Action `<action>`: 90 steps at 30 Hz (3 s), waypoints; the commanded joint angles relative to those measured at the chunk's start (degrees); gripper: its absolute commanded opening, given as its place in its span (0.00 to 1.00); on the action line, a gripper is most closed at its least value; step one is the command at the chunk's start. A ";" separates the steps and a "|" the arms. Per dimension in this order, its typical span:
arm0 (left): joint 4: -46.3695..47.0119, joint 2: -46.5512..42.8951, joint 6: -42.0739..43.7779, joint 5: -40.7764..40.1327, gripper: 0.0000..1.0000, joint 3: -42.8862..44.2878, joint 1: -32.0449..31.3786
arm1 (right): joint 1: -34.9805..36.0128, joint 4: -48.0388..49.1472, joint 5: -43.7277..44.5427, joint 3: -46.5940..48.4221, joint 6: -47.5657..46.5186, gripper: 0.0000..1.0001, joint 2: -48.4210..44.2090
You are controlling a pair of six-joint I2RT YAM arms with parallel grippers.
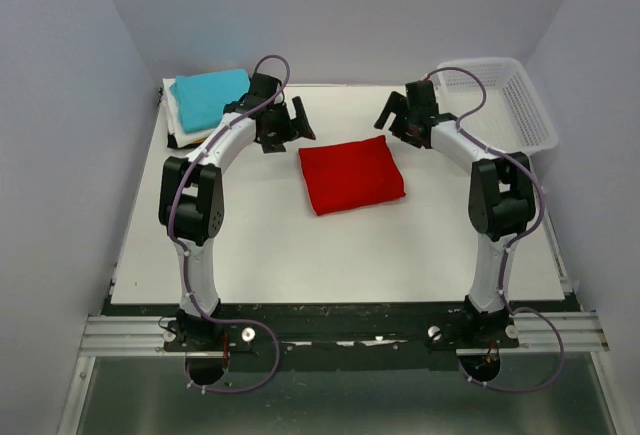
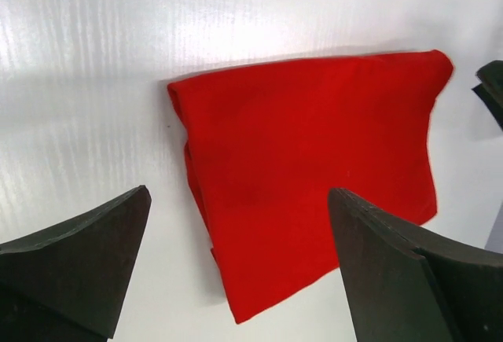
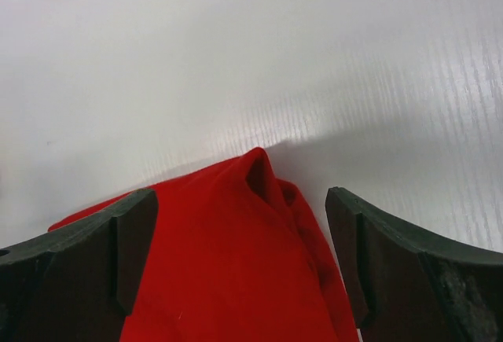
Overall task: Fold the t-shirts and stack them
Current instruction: Fold the long partially folded tshirt into a neat square, then smooth out wrinkles on the folded tshirt, then put the neatly folded tshirt into the corner of the board with the left arm
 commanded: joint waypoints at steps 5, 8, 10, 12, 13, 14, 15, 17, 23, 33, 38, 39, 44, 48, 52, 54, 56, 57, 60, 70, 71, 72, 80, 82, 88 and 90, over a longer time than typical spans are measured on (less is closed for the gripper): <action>9.95 -9.78 -1.27 15.90 0.98 -11.35 -2.52 | -0.17 11.21 -21.37 -16.07 2.87 1.00 -12.88; 13.14 -9.91 -2.41 19.99 0.98 -14.31 -5.15 | -0.15 21.10 -32.69 -24.61 8.01 1.00 -15.17; 15.96 -9.85 -2.66 20.00 0.99 -16.68 -6.97 | -0.20 27.80 -38.83 -29.16 11.26 1.00 -15.53; 16.64 -8.35 -3.02 20.16 0.99 -17.54 -7.76 | -0.18 30.51 -39.91 -31.76 12.40 1.00 -14.70; 17.62 -7.24 -3.79 20.91 0.98 -18.12 -7.78 | -0.20 30.55 -39.77 -32.64 12.64 1.00 -13.81; 18.75 -6.10 -4.21 21.75 0.98 -18.84 -7.78 | -0.22 30.36 -39.55 -33.30 12.46 1.00 -12.71; 19.05 -5.20 -4.29 22.22 0.99 -19.34 -7.78 | -0.15 30.13 -39.34 -33.82 11.92 1.00 -11.92; 18.45 -3.92 -4.06 22.22 0.99 -20.70 -7.78 | -0.20 29.77 -37.31 -35.69 11.59 1.00 -10.78; 17.81 -4.96 -1.36 19.19 0.99 -30.59 -7.36 | -0.15 26.42 -31.65 -41.57 8.57 1.00 -11.03; 22.64 -13.33 -2.70 16.33 0.99 -48.67 -7.16 | -0.21 23.45 -26.90 -57.02 6.67 1.00 -22.57; 21.24 -23.66 -2.36 15.25 0.99 -51.09 -8.17 | -0.20 20.14 -27.69 -55.24 5.92 1.00 -30.98; 19.82 -25.49 -1.92 14.44 0.99 -50.52 -8.91 | -0.20 19.58 -27.65 -54.46 5.60 1.00 -32.91; 14.93 -31.77 -1.00 7.21 0.99 -47.48 -10.61 | -0.22 16.39 -23.13 -52.69 6.38 1.00 -42.45; 9.66 -24.67 -2.45 1.60 0.98 -40.18 -10.34 | -0.23 14.70 -19.43 -54.52 7.64 1.00 -49.10; 6.88 -15.55 -3.51 0.94 0.98 -33.11 -10.33 | -0.23 11.66 -16.73 -56.04 7.05 1.00 -53.94; 6.46 -13.12 -4.79 -0.35 0.95 -31.98 -10.41 | -0.17 9.55 -15.70 -55.73 6.71 1.00 -55.50; 6.17 -11.42 -5.19 -0.90 0.93 -31.48 -10.59 | -0.23 8.50 -15.43 -55.70 6.31 1.00 -56.84; 5.97 -10.68 -5.53 -0.90 0.89 -31.40 -10.70 | -0.20 8.19 -15.33 -55.75 6.27 1.00 -57.47; 6.06 -9.04 -5.94 -1.46 0.83 -31.05 -12.00 | -0.24 7.87 -14.99 -56.25 6.15 1.00 -59.34; -4.48 3.54 -6.15 -11.76 0.24 -18.73 -16.96 | -0.20 5.23 -11.38 -56.41 4.17 1.00 -62.56; -5.33 4.76 -5.80 -12.93 0.18 -17.63 -17.43 | -0.20 5.22 -10.96 -56.52 3.97 1.00 -62.62; -6.57 5.62 -5.74 -14.37 0.06 -16.40 -17.73 | -0.25 5.21 -10.47 -56.68 3.93 1.00 -62.70; -14.32 2.92 1.61 -25.01 0.00 -8.31 -19.25 | -0.21 5.07 -9.25 -56.62 2.96 1.00 -61.85; -17.55 0.69 2.92 -27.77 0.00 -6.12 -19.30 | -0.20 5.12 -8.87 -56.82 2.75 1.00 -61.81; -21.71 1.03 12.23 -36.19 0.00 5.62 -18.53 | -0.17 5.02 -8.39 -56.80 2.42 1.00 -61.67; -21.08 2.72 17.38 -39.46 0.00 9.75 -17.82 | -0.23 4.86 -7.85 -56.94 2.20 1.00 -62.00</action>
